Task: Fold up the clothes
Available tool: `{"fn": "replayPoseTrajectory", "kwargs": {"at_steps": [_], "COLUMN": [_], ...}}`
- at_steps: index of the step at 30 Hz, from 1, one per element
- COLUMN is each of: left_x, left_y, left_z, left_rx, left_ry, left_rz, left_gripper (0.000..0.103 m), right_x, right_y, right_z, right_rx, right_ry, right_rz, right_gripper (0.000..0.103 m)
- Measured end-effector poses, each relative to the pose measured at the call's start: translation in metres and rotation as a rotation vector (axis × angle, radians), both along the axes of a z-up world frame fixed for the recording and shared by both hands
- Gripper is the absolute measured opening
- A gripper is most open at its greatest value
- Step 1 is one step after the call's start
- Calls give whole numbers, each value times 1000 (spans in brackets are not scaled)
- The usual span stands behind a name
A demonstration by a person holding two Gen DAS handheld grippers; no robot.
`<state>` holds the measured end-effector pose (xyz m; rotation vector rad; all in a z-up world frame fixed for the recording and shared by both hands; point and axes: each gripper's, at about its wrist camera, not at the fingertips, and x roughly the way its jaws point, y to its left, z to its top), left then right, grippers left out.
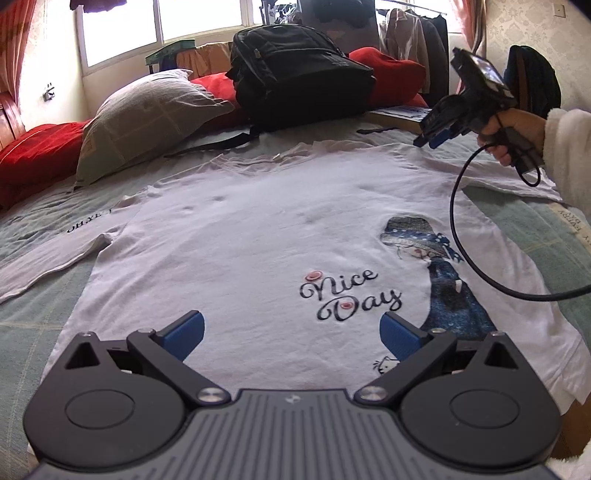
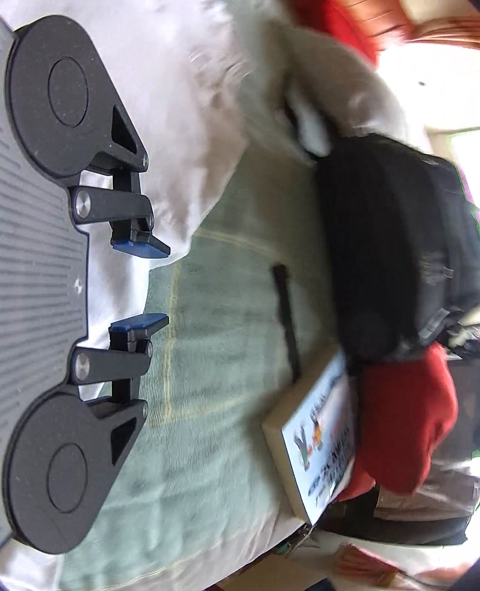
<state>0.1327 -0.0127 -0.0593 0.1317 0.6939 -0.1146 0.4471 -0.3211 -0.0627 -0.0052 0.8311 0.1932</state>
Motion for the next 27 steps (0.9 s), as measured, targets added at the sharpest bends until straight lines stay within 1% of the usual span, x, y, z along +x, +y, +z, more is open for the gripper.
{"fn": "replayPoseTrajectory", "kwargs": {"at_steps": [1, 4, 7, 8, 9, 10, 11, 13, 15, 16, 19, 20, 22, 24, 26, 27], "left_x": [1, 4, 7, 8, 9, 10, 11, 12, 12, 11, 9, 8, 7, 5, 4, 4], "left_y": [2, 6, 8, 8, 8, 7, 7, 6, 8, 8, 13, 14, 15, 15, 15, 16], "left_z": [0, 0, 1, 1, 1, 1, 0, -1, -2, -2, 2, 3, 4, 6, 7, 7], "left_rx": [0, 0, 2, 2, 3, 4, 4, 3, 5, 7, 5, 1, -2, -1, -4, -8], "left_ry": [1, 1, -2, -4, -5, -6, -5, -2, 1, 0, -10, -14, -18, -25, -31, -30], "left_rz": [4, 12, 16, 17, 15, 12, 9, 4, 4, 8, 21, 23, 23, 18, 14, 15], "left_gripper": [101, 101, 101, 101, 101, 101, 101, 101, 101, 101, 101, 101, 101, 101, 101, 101], "right_x": [7, 5, -7, -12, -17, -18, -18, -19, -7, 0, 22, 30, 43, 46, 37, 32], "right_y": [2, -4, -9, -7, -5, 0, 4, 14, 17, 18, 12, 10, 6, 3, 1, 1], "right_z": [-6, -12, -3, 2, 7, 6, 5, 3, -13, -21, -25, -27, -28, -21, -7, 0], "right_rx": [-25, -14, 18, 45, 73, 69, 61, 45, 29, 21, 50, 58, 62, 76, 86, 83], "right_ry": [13, 27, 27, 29, 31, 60, 91, 153, 184, 198, 156, 146, 132, 120, 98, 87], "right_rz": [-2, -31, -86, -77, -66, -79, -94, -125, -175, -200, -285, -297, -308, -317, -311, -300], "right_gripper": [38, 38, 38, 38, 41, 45, 52, 52, 53, 54, 60, 63, 64, 64, 64, 67]}}
